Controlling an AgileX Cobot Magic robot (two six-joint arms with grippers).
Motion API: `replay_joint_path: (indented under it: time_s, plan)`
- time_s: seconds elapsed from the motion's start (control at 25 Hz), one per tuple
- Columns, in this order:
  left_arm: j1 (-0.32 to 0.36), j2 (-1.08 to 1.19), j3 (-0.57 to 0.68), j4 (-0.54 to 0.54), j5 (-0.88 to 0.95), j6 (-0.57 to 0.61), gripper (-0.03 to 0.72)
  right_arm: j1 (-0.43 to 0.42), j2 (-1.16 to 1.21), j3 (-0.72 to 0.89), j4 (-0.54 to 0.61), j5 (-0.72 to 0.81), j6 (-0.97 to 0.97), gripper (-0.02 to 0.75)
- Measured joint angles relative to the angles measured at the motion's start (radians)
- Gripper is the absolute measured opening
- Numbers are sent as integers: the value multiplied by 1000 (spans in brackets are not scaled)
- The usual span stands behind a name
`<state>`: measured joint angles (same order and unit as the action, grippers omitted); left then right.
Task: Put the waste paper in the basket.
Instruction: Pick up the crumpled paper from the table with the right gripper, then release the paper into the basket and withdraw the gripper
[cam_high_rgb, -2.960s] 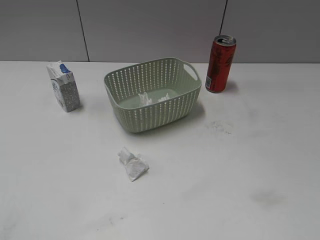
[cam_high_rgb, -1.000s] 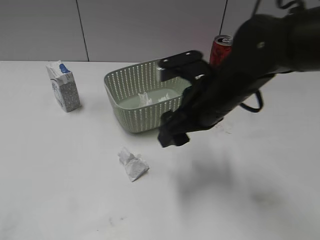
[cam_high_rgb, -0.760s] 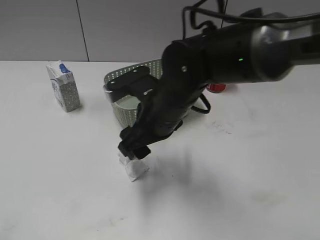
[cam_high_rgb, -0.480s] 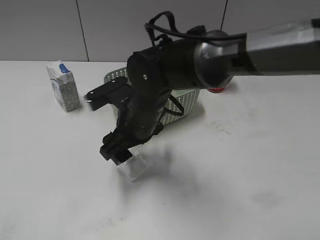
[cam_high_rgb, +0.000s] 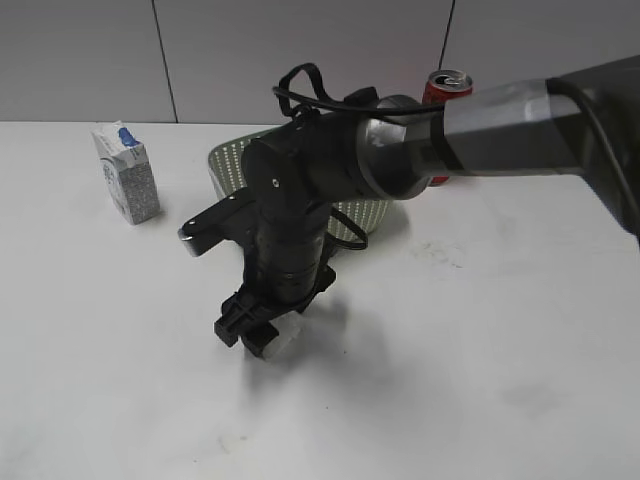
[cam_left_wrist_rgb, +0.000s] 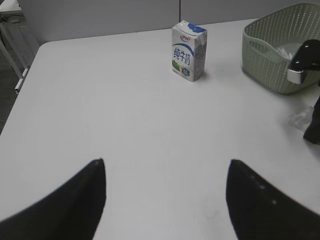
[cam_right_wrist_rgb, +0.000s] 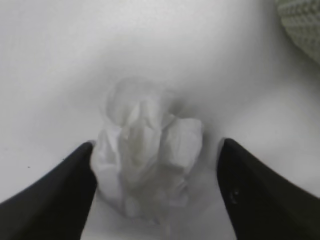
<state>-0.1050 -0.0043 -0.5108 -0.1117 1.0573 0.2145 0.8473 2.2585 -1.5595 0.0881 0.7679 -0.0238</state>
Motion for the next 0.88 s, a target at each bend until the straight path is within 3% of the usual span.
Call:
replay_joint_path:
  time_s: [0.12, 0.32, 0.4, 0.88]
  plan:
    - [0, 0, 0, 0, 0, 0, 558, 0, 0, -2, -2, 8, 1, 479]
    - [0, 0, 0, 0, 0, 0, 554, 0, 5, -20, 21, 44, 5, 109]
    - [0, 0, 0, 0, 0, 0, 554, 0, 10, -38, 40, 71, 5, 28]
    - [0, 0, 0, 1, 0, 0, 552, 0, 12, -432, 52, 329, -12, 3]
